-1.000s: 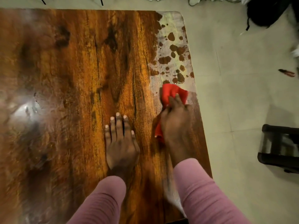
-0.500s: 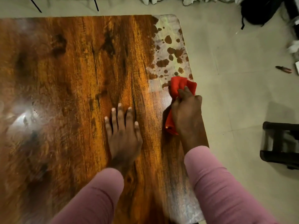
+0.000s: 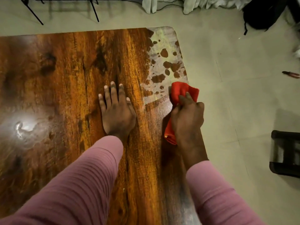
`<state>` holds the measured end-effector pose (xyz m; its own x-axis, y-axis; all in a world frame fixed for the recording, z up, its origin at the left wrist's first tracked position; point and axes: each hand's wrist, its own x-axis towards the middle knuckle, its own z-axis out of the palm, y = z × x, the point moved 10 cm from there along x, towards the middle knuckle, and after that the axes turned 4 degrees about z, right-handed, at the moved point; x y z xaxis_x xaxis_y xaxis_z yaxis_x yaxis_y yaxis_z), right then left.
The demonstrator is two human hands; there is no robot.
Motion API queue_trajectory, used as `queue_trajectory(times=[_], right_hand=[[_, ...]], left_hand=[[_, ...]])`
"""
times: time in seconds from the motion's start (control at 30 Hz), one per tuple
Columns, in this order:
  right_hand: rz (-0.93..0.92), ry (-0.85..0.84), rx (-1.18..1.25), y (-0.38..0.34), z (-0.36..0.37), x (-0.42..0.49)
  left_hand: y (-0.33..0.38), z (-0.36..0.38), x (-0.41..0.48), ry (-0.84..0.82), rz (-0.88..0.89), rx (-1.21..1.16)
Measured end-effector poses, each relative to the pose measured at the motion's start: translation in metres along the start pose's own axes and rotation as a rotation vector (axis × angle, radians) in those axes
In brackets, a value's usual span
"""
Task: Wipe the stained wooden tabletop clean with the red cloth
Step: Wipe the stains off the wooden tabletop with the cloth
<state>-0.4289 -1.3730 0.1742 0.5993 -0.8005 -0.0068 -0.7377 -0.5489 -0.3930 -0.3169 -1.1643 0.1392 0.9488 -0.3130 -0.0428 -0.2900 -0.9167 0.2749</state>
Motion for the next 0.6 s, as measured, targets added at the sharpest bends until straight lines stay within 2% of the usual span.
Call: queue_trajectory(times=[0.07, 0.17, 0.23, 0.27, 0.37, 0.4, 0.47, 0.53, 0.6], right_hand=[[-0.085, -0.062, 0.049, -0.028, 0.013, -0.017], [-0.362, -0.173, 0.031, -0.077, 0.031, -0.046], [-0.451, -0.191, 0.004, -0.078, 0.029, -0.041], [-0.399, -0.181, 0.017, -0.065, 0.025, -0.027], [-0.061, -0.057, 0.084, -0.008, 0.002, 0.029], [-0.003, -0.008, 0.050, 0.000, -0.002, 0.041], [0.040, 0.050, 0.023, -0.006, -0.001, 0.045], [0.042, 0.023, 0.113, -0.031, 0.010, 0.026], [-0.115, -0.052, 0.125, -0.074, 0.029, -0.005]], left_hand=[[0.000, 0.001, 0.000, -0.001, -0.004, 0.004], [0.000, 0.002, 0.001, -0.015, -0.004, 0.007], [0.002, 0.001, 0.002, -0.017, 0.005, 0.009], [0.002, 0.000, 0.002, -0.015, 0.007, 0.010], [0.002, -0.001, 0.001, -0.024, 0.005, 0.006], [0.002, -0.001, 0.001, -0.026, 0.004, 0.006], [0.002, -0.001, 0.002, -0.025, 0.002, 0.004], [0.001, 0.000, 0.001, -0.033, -0.012, 0.007], [0.000, 0.002, 0.002, -0.063, -0.013, 0.019]])
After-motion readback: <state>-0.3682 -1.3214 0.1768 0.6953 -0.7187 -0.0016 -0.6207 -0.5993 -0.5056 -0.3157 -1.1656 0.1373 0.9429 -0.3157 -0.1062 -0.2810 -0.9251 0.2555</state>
